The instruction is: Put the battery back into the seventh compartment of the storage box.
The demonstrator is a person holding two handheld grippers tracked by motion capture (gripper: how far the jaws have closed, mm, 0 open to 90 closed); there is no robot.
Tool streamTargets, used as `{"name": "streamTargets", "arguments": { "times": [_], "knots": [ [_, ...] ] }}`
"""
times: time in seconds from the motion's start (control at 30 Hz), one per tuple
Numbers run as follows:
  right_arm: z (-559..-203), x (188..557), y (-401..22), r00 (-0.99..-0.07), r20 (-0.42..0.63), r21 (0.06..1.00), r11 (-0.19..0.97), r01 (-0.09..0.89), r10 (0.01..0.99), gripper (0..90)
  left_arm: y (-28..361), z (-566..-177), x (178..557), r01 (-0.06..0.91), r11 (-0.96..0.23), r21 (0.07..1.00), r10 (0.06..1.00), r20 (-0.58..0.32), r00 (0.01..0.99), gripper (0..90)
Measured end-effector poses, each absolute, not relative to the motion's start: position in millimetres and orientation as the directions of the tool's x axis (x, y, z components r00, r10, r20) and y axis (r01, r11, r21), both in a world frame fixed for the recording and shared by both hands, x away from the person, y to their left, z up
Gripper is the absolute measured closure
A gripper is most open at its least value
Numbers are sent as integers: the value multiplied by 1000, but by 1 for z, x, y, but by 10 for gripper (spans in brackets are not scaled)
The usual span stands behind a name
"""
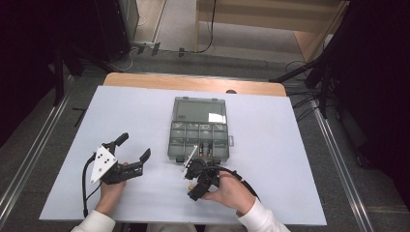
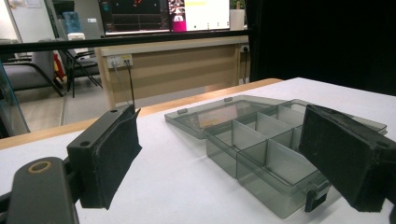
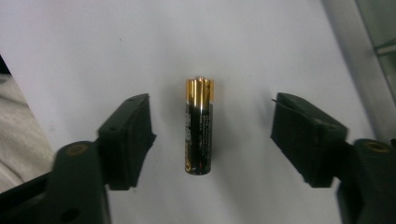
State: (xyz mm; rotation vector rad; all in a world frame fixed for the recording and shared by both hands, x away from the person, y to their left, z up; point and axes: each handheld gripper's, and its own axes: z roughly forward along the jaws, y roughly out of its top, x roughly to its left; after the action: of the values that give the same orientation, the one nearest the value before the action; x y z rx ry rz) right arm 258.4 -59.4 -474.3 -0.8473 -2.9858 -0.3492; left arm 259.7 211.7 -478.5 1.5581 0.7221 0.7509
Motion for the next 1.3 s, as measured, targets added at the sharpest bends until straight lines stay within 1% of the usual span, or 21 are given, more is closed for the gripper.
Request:
{"name": "streamTargets", "arguments": {
  "times": [0.07, 0.13, 0.2, 0.43, 0.47, 0.67, 0.9, 1.2, 1.3],
  "knots": [
    [-475, 258, -59, -851, 81, 196, 828, 525, 520, 425, 212, -479, 260, 33, -107, 994, 798, 66, 599, 121],
    [-476, 258, -59, -854, 86, 184, 835, 519, 513, 445, 212, -479, 260, 35, -109, 993, 797, 66, 600, 121],
    [-476, 258, -60, -858, 88, 183, 839, 513, 506, 494, 211, -479, 260, 40, -110, 993, 796, 64, 602, 121],
    [-474, 255, -57, -864, 77, 154, 850, 504, 498, 751, 211, -479, 260, 39, -112, 993, 798, 67, 599, 121],
    [-475, 255, -57, -867, 74, 153, 854, 498, 492, 773, 211, -479, 260, 38, -113, 993, 798, 68, 599, 121],
    [-474, 255, -57, -859, 91, 145, 847, 511, 503, 781, 212, -479, 260, 33, -111, 993, 797, 69, 600, 121],
    [-467, 259, -63, -852, 132, 198, 829, 523, 507, 781, 211, -479, 260, 35, -113, 993, 797, 70, 600, 120],
    [-460, 263, -70, -836, 157, 235, 802, 549, 526, 781, 211, -479, 260, 37, -114, 993, 798, 69, 599, 121],
    [-456, 264, -74, -833, 162, 271, 788, 553, 529, 781, 211, -479, 260, 38, -111, 993, 799, 66, 598, 121]
  ]
}}
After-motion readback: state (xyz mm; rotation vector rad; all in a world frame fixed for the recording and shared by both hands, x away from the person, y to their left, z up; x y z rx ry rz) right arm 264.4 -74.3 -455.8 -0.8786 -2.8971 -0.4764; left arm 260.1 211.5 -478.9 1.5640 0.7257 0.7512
